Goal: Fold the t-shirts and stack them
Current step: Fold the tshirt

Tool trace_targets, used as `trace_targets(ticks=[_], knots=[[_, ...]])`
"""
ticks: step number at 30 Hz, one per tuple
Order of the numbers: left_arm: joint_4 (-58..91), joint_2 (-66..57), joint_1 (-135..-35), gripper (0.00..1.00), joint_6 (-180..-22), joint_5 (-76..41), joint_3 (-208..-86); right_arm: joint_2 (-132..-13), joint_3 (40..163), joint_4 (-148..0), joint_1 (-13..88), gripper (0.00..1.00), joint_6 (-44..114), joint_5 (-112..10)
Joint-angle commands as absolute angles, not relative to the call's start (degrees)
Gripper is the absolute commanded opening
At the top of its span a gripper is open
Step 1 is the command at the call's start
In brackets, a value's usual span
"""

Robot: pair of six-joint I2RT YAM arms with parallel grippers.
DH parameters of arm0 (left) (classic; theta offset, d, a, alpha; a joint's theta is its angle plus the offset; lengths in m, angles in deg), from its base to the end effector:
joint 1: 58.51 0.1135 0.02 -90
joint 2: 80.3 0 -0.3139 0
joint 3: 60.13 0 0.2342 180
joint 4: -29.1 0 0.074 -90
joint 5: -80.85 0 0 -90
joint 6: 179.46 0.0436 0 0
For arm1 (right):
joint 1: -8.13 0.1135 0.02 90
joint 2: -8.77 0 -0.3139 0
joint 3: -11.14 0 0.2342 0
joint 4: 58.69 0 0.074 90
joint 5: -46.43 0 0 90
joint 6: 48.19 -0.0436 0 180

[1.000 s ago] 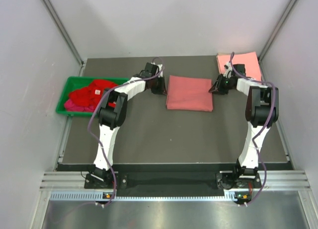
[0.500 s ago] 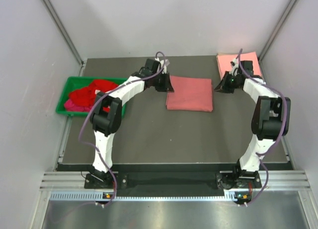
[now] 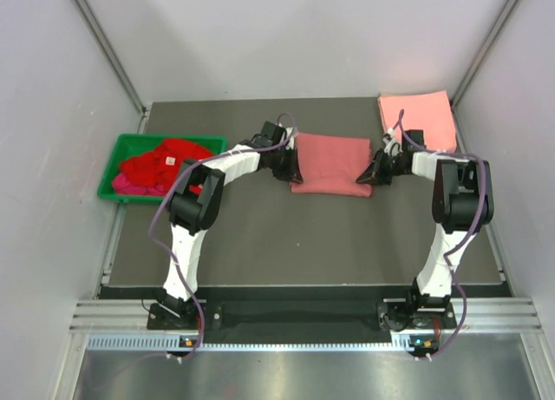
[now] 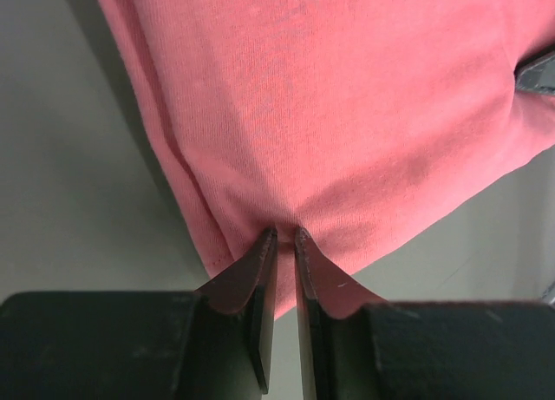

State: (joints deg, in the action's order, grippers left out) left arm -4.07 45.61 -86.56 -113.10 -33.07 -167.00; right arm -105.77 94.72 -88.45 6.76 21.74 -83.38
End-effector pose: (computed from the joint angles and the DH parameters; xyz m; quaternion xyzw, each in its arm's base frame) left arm 0.4288 -0.2485 0.2014 0.1027 0.9223 -0.3146 0.1996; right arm 0.4043 0.0183 0.1848 0.0847 0.9099 0.3636 0.1810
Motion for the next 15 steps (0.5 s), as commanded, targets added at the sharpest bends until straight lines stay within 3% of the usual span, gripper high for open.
trace_targets(ticks=[1, 7, 15], knots=[[-5.26, 45.74, -86.28, 0.2, -110.82, -28.5, -166.82, -103.31, 94.01, -87.33, 6.37, 0.0, 24.41, -81.62], [-7.19, 46.0, -86.28, 0.2, -109.76, -26.99, -169.27, -98.2, 98.49, -89.35, 11.46, 0.0, 23.27, -84.69], [-8.16, 45.91, -86.28, 0.2, -109.41, -26.12, -170.07, -102.06, 98.68, -86.02, 15.86, 0.0, 20.54, -88.12]])
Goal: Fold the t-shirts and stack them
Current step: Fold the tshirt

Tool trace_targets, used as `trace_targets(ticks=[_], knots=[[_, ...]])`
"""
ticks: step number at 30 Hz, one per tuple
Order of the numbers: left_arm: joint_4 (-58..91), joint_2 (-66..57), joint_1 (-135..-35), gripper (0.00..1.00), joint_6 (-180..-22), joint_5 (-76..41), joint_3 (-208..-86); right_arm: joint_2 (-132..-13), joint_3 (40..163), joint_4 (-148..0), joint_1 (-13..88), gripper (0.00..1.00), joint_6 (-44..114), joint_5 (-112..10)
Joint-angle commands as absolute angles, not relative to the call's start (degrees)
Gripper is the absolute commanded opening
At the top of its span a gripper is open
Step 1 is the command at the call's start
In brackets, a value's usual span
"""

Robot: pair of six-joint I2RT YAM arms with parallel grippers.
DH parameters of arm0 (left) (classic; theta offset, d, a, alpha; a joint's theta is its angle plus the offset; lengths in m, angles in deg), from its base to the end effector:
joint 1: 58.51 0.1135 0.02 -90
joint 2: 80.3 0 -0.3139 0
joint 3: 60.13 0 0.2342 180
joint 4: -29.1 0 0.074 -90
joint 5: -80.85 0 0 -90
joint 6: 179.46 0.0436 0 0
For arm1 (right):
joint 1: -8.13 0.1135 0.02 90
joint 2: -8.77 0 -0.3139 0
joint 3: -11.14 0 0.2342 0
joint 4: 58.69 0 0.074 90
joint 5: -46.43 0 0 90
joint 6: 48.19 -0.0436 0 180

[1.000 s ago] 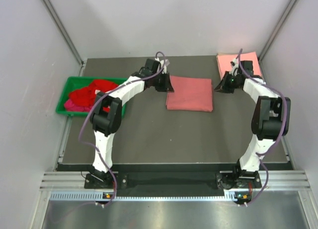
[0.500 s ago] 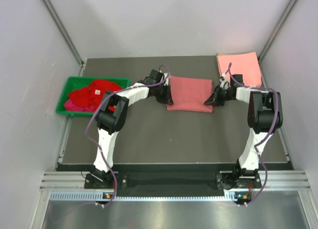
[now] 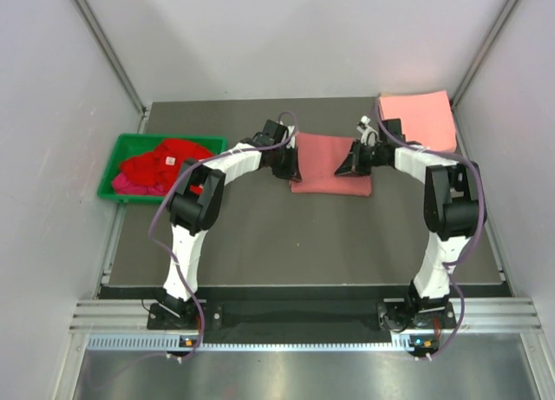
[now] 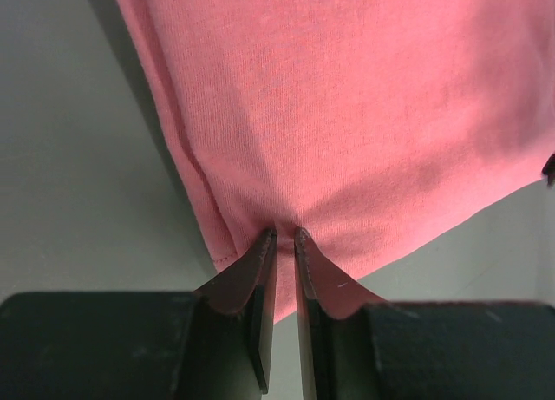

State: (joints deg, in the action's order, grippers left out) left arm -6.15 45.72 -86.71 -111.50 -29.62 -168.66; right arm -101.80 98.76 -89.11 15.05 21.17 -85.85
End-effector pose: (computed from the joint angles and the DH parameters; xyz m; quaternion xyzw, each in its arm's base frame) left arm 0.4312 -0.2485 0.2056 0.1068 0.9281 -0.2859 0.2132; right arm 0.4028 0.0784 0.2308 -0.0068 0.8927 0.4023 0.2031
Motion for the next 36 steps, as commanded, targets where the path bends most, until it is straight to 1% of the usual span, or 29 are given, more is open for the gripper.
trace_targets(ticks=[1, 8, 12, 13, 16, 17, 18, 19, 21, 22, 24, 25, 27, 28, 29, 31, 32, 33, 36], knots=[[-8.16, 46.0, -86.28, 0.2, -109.32, -25.85, -169.9, -103.63, 98.06, -84.8, 15.78, 0.0, 20.46, -88.39], [-9.3, 46.18, -86.19, 0.19, -109.24, -23.74, -168.57, -108.66, 94.89, -85.3, 12.7, 0.0, 24.58, -84.44], [-14.99, 44.51, -86.28, 0.19, -108.27, -22.16, -171.82, -104.36, 94.98, -87.77, 12.96, 0.01, 25.03, -84.34], [-16.75, 43.9, -86.28, 0.19, -108.01, -22.07, -174.18, -101.04, 94.81, -88.03, 13.05, 0.01, 24.5, -84.26], [-20.81, 39.6, -86.37, 0.2, -106.87, -21.98, -177.54, -93.99, 94.02, -89.17, 12.96, 0.15, 24.06, -82.08], [-21.6, 36.8, -86.37, 0.21, -106.6, -22.16, -178.06, -92.5, 94.1, -89.7, 12.79, 0.25, 24.06, -80.58], [-23.17, 35.47, -86.37, 0.22, -106.34, -22.25, -178.59, -90.22, 94.19, -90.49, 12.61, 0.29, 24.67, -77.26], [-23.8, 34.06, -86.37, 0.23, -105.99, -22.77, -178.6, -89.5, 94.89, -91.11, 12.44, 0.36, 25.28, -75.49], [-24.24, 29.84, -86.37, 0.25, -105.28, -27.24, -176.76, -89.14, 96.12, -93.3, 11.56, 0.42, 27.12, -70.23], [-24.5, 27.3, -86.37, 0.26, -104.76, -28.65, -175.71, -89.49, 97.95, -94.18, 11.12, 0.49, 27.83, -68.89], [-24.42, 24.83, -86.37, 0.3, -104.23, -32.34, -172.03, -91.15, 99.98, -95.59, 10.94, 0.56, 29.85, -66.35], [-23.37, 22.29, -86.37, 0.33, -104.49, -32.96, -170.44, -92.03, 102.08, -96.03, 10.94, 0.59, 30.64, -65.28], [-20.66, 19.38, -86.37, 0.44, -105.36, -35.6, -164.82, -96.07, 104.9, -97.61, 10.59, 0.6, 32.48, -63.96], [-18.99, 18.15, -86.37, 0.53, -106.32, -36.65, -162.88, -97.57, 108.04, -98.49, 10.42, 0.62, 32.84, -63.61], [-15.92, 15.79, -86.37, 0.66, -106.77, -37.88, -159.64, -99.15, 109.64, -99.97, 9.98, 0.63, 33.2, -63.34], [-13.88, 13.23, -86.37, 0.69, -107.65, -40.52, -157.16, -103.02, 113.06, -100.25, 9.71, 0.66, 34.34, -63.25], [-12.74, 12.61, -86.37, 0.76, -107.91, -41.05, -155.41, -105.55, 114.3, -101.04, 9.71, 0.67, 34.78, -63.34], [-9.68, 10.25, -86.54, 0.98, -109.31, -42.97, -151.74, -110.02, 118.75, -101.83, 9.62, 0.7, 36.0, -64.04], [-8.43, 8.74, -86.63, 0.98, -109.85, -43.78, -149.34, -111.9, 121.34, -101.75, 9.62, 0.7, 36.63, -64.22]])
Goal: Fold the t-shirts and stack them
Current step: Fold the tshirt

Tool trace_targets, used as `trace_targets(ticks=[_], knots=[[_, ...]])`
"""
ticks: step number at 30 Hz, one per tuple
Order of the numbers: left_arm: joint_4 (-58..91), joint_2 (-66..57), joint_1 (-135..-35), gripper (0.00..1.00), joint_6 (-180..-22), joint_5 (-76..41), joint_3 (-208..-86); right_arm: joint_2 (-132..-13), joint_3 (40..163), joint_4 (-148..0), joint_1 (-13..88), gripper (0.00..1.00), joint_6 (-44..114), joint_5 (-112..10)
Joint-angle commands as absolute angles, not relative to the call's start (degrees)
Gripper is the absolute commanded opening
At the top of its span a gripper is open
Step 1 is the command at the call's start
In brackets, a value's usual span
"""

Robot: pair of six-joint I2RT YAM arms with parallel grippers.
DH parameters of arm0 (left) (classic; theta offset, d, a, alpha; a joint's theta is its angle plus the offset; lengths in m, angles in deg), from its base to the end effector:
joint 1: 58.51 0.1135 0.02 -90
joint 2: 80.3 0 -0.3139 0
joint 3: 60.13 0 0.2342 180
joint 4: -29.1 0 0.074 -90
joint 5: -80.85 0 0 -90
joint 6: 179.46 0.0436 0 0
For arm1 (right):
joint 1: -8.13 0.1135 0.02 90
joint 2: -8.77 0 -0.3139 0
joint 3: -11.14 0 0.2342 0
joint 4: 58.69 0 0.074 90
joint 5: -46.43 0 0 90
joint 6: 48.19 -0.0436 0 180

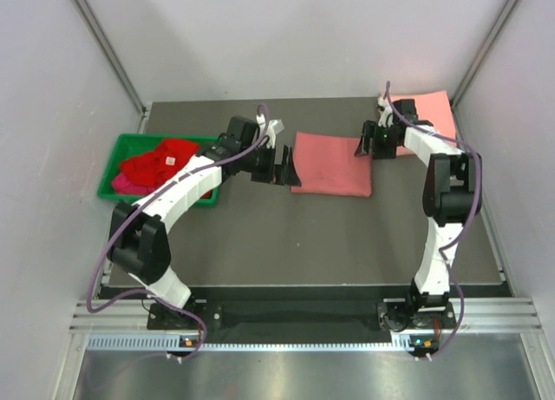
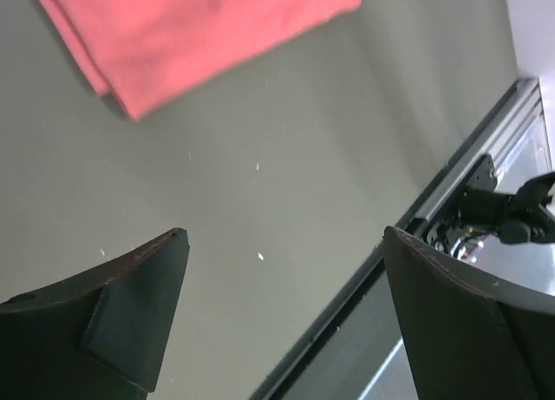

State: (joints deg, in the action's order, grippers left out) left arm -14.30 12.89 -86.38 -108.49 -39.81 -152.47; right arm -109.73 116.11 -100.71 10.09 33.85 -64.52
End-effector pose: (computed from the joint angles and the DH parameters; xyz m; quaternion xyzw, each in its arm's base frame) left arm 0.3003 -0.1840 0.3456 0.1709 0.8780 -0.3727 0.2470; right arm 0.4616 0.0314 0.2400 -0.0046 0.9408 0.1982 0.2751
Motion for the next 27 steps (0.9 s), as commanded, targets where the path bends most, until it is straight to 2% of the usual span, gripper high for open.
trace_targets(ticks=[1, 10, 13, 19, 24, 27], knots=[[-7.9, 8.3, -86.63, 0.99, -109.76, -43.52, -148.81, -113.56, 122.04, -101.75, 9.62, 0.7, 36.97, -64.22], [-6.58, 6.98, -86.63, 0.99, -110.11, -40.35, -146.52, -117.62, 123.37, -101.84, 9.71, 0.67, 40.32, -62.72], [-6.67, 7.24, -86.63, 0.99, -110.29, -40.7, -146.69, -118.94, 123.81, -102.18, 9.71, 0.58, 41.19, -63.95], [-6.23, 5.66, -86.63, 0.99, -110.03, -38.24, -146.08, -119.38, 122.58, -101.66, 9.62, 0.49, 43.13, -66.15], [-6.05, 5.75, -86.63, 0.99, -109.94, -38.07, -145.64, -121.13, 123.98, -101.13, 9.53, 0.32, 42.96, -68.17], [-5.96, 6.18, -86.63, 0.99, -110.2, -38.59, -145.46, -120.61, 124.68, -100.43, 9.45, 0.15, 42.69, -67.65]])
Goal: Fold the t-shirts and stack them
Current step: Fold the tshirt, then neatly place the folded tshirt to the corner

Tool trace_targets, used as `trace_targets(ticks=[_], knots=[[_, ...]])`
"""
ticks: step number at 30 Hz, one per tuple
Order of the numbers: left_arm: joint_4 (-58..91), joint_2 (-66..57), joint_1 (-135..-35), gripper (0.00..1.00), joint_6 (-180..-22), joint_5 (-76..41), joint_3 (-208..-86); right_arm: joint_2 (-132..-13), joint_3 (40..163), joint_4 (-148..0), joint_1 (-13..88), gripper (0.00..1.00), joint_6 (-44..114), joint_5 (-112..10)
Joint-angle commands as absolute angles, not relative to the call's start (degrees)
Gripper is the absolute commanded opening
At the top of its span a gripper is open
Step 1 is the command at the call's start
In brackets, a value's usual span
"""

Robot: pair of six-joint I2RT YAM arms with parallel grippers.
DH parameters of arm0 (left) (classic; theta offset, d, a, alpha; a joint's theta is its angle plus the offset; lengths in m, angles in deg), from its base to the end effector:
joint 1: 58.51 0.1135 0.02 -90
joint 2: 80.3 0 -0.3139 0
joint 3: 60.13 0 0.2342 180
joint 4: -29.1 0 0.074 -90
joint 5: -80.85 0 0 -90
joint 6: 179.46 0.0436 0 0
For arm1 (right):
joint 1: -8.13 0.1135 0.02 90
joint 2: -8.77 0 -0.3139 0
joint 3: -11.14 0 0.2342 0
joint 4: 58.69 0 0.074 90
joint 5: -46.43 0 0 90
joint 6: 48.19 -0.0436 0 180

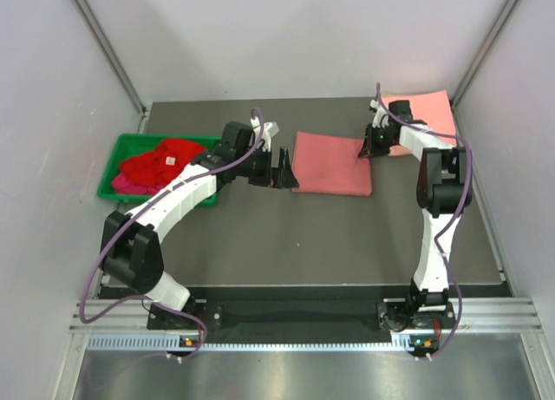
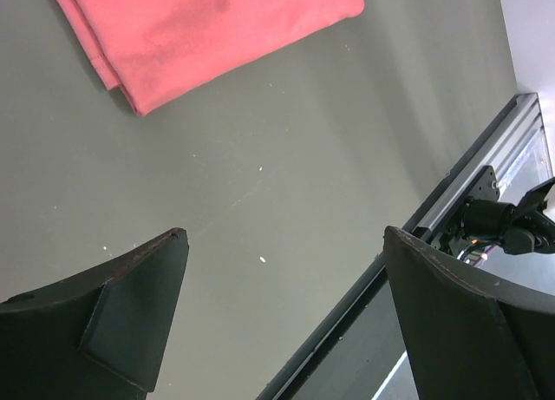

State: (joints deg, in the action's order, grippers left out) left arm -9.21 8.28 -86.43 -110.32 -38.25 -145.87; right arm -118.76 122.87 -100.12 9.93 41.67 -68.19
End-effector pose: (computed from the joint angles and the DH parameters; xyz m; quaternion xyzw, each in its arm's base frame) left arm 0.2821 -0.1735 0.3419 0.1579 0.8732 -0.3736 0.2701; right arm 0.4973 0.0338 0.2031 -0.0737 0.9364 0.2092 0.2721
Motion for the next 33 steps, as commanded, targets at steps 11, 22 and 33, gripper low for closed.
trace_targets(ticks=[11, 22, 33], knots=[[-6.31, 6.71, -86.63, 0.99, -110.11, -38.51, -145.46, -105.42, 121.61, -98.32, 9.71, 0.0, 43.72, -56.84], [-6.49, 7.5, -86.63, 0.99, -110.38, -38.59, -145.46, -98.82, 126.97, -105.0, 9.71, 0.0, 51.21, -43.75], [-6.58, 7.94, -86.81, 0.99, -110.11, -37.89, -145.02, -100.47, 137.68, -107.89, 4.89, 0.0, 53.41, -40.4]])
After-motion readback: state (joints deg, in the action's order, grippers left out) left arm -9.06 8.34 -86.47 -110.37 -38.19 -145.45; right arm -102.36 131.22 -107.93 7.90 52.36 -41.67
